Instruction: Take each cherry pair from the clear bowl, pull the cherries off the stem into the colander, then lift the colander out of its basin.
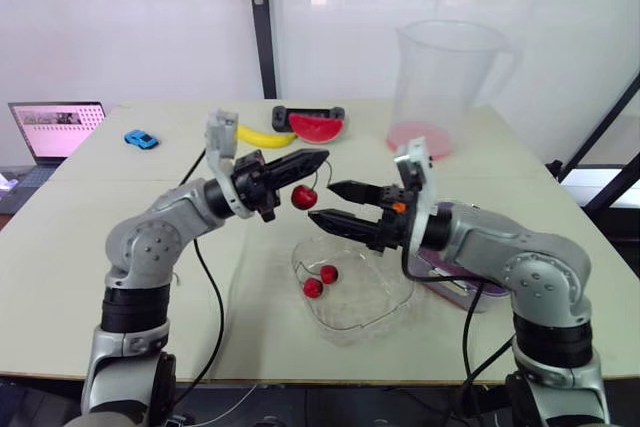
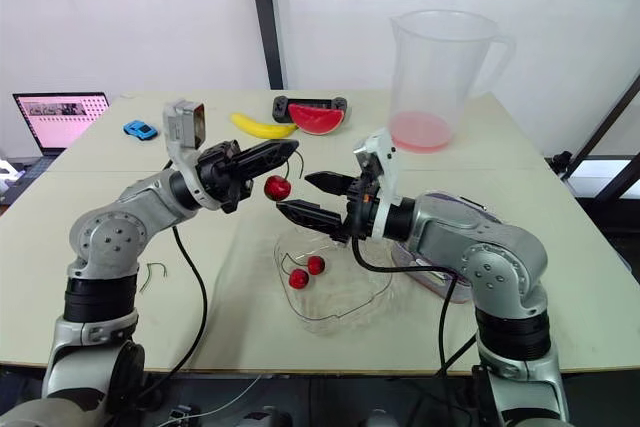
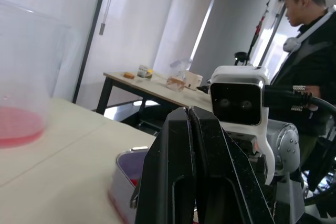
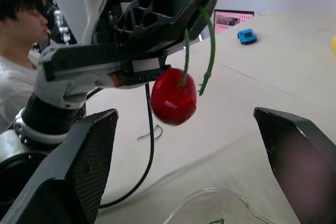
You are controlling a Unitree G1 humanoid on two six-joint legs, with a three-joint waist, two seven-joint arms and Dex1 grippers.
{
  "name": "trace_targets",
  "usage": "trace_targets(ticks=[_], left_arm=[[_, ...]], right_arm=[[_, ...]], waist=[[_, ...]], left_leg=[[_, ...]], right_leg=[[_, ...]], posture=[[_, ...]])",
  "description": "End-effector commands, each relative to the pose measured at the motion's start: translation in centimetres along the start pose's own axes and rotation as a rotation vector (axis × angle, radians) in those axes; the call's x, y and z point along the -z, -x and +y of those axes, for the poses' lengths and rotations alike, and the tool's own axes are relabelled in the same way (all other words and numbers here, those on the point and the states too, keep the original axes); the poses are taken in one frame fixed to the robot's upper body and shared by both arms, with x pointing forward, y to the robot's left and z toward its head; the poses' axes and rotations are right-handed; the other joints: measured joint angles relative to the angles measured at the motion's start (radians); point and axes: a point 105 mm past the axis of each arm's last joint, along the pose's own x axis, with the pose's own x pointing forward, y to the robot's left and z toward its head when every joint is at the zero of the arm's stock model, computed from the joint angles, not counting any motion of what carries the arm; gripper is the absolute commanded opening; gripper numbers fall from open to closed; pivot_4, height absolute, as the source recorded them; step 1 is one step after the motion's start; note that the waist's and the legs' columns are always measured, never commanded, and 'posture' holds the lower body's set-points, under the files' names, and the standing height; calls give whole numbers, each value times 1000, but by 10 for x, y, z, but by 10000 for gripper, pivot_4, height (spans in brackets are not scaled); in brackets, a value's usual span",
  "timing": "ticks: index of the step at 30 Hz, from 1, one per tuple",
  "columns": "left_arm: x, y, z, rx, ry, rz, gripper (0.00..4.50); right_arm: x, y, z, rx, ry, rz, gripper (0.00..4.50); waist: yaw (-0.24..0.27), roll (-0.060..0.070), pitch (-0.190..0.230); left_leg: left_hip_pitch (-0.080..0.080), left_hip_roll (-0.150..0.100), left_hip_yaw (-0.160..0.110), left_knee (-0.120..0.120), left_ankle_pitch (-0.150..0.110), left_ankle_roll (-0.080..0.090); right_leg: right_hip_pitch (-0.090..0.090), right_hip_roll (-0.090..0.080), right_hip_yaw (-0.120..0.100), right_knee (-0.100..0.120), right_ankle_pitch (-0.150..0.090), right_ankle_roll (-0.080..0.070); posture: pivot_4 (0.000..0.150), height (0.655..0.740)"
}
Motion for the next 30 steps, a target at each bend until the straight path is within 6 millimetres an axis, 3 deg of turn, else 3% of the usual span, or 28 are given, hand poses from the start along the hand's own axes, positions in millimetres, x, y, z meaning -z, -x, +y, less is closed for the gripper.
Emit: trace_targets(ticks=[1, 6, 9, 13, 27, 28, 30], left_arm=[[-8, -10, -12, 46, -38, -21, 0], [-7, -13, -14, 41, -33, -36, 0], [-7, -10, -13, 28, -37, -37, 0], [-9, -9, -12, 23, -43, -36, 0], [-8, -11, -12, 30, -41, -39, 0], [-8, -11, -12, 30, -40, -38, 0], [-8, -10, -12, 28, -39, -39, 0]], right_arm=[[-13, -9, 8, -45, -10, -77, 44544], [-16, -19, 13, -74, -75, -111, 44544], [-15, -20, 12, -68, -91, -107, 35201], [-11, -20, 12, -62, -93, -80, 15540], [-5, -16, 9, -39, -95, -49, 15540], [-5, -16, 8, -40, -95, -50, 10834], [-5, -16, 9, -40, -89, -48, 6425]], waist=[[-3, 0, 0], [-6, 0, 0], [-5, 0, 0], [-4, 0, 0], [-5, 0, 0], [-6, 0, 0], [-5, 0, 0]], left_leg=[[0, 0, 0, 0, 0, 0], [0, 0, 0, -1, 0, 0], [0, 0, 0, -1, 0, 0], [0, 0, 0, -1, -1, 1], [0, 0, 0, -1, -2, 4], [0, 0, 0, -1, -2, 4], [0, 0, 0, -1, -2, 4]], right_leg=[[0, 0, 0, 0, 0, 0], [-1, 0, 0, 1, 0, 0], [-1, 0, 0, 1, 0, 0], [-1, 0, 0, 1, 0, 0], [-1, 0, 0, 1, 0, 0], [-1, 0, 0, 1, 0, 0], [-1, 0, 0, 1, 0, 0]], posture=[[1500, 7400], [1500, 7400], [1500, 7400], [1500, 7400], [1500, 7400], [1500, 7400], [1500, 7400]])
